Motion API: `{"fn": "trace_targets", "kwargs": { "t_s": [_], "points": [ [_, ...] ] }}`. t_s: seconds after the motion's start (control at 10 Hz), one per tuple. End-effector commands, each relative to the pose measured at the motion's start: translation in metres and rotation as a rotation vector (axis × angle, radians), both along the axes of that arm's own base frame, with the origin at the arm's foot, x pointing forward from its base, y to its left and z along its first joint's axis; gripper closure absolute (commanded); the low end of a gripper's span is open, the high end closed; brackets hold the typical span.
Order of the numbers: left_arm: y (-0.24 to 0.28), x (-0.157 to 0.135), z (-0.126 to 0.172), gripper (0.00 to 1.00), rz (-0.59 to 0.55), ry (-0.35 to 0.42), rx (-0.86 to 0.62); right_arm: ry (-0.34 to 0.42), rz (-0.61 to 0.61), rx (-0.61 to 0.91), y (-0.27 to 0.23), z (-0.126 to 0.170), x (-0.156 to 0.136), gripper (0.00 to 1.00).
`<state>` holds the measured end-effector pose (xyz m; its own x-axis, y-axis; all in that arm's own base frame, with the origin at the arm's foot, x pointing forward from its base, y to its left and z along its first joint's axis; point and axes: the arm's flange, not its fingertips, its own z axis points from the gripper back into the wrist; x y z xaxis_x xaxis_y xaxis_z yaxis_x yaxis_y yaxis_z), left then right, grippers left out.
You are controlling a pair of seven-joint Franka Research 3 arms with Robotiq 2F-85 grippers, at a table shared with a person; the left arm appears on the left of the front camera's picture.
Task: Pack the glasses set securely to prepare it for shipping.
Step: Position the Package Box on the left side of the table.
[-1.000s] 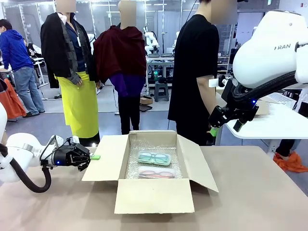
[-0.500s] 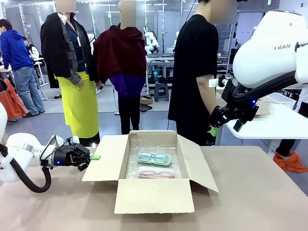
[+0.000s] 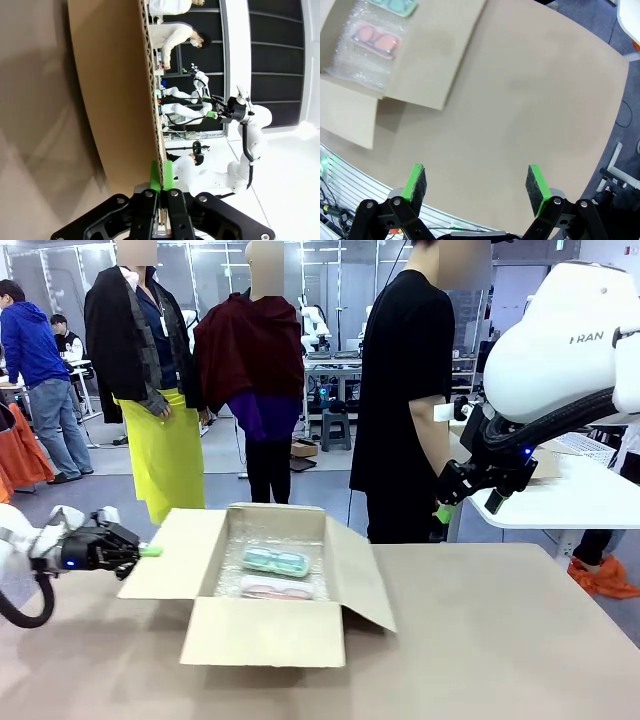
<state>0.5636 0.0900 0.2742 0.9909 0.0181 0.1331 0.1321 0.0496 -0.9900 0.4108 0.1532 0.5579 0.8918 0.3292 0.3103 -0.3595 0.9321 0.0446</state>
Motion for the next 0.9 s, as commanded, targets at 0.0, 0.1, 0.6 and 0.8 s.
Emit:
{"fn": "trace_targets", "kwargs": {
  "t_s": [0.0, 0.1, 0.6, 0.8],
  "points": [
    [0.041, 0.001, 0.016, 0.97, -0.021, 0.017, 0.007, 0.000, 0.017, -0.013, 0.000, 0.002, 0.000, 0.00],
    [0.064, 0.000, 0.018, 0.97, -0.023, 0.008, 0.018, 0.000, 0.017, -0.013, 0.000, 0.002, 0.000, 0.00],
    [0.158, -0.016, 0.031, 0.97, -0.033, 0.032, 0.071, 0.000, 0.017, -0.013, 0.000, 0.002, 0.000, 0.00],
    [0.195, -0.022, 0.034, 0.97, -0.030, 0.045, 0.075, 0.000, 0.017, -0.013, 0.000, 0.002, 0.000, 0.00]
  ]
}}
